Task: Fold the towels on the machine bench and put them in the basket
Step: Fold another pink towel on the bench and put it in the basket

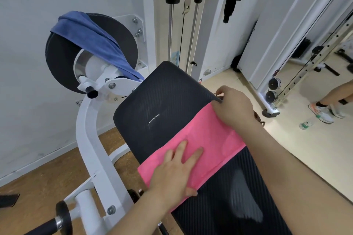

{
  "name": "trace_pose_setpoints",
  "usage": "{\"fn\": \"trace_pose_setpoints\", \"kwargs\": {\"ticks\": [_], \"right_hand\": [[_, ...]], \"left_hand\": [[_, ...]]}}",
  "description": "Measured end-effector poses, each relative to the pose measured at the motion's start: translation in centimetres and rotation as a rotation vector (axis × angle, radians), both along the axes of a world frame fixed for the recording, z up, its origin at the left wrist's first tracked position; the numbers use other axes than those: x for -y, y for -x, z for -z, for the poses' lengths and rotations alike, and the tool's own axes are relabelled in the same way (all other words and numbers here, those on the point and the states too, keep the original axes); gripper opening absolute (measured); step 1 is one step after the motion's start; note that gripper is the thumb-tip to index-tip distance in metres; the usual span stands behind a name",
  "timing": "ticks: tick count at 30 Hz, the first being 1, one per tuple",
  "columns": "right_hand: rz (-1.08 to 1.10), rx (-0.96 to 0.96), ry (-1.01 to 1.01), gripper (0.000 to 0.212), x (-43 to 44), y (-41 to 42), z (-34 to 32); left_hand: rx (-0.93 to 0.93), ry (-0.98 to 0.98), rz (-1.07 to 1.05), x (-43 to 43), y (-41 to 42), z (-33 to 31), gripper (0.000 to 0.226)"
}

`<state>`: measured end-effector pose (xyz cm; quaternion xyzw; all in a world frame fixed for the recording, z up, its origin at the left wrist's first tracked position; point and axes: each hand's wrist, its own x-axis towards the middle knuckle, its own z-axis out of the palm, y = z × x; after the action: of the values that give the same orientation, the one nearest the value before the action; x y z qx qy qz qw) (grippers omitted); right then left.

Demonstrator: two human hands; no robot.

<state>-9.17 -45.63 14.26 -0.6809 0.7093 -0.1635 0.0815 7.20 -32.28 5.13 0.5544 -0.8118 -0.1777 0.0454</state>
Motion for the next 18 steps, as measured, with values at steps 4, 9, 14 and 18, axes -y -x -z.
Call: {"fn": "trace_pose_setpoints", "kwargs": {"ticks": [4, 9, 14, 18], "right_hand": [[-0.210, 0.424, -0.142, 0.024, -2.8, -2.8, 1.0], [-0.112, 0.844, -0.366, 0.034, -2.7, -2.6, 4.1], [0.060, 1.229, -0.305, 0.034, -2.3, -2.2, 3.2], [-0.175, 0.301, 0.045, 0.036, -6.3, -1.4, 3.6]], "left_hand": [[-0.108, 0.197, -0.085, 0.7, -0.1, 0.2, 0.065], [-0.118, 0.154, -0.020, 0.9, -0.2, 2.6, 0.089], [-0.094, 0.128, -0.003, 1.3, -0.5, 3.5, 0.086], [-0.096, 0.139, 0.007, 1.7, -0.6, 3.4, 0.087]]}}
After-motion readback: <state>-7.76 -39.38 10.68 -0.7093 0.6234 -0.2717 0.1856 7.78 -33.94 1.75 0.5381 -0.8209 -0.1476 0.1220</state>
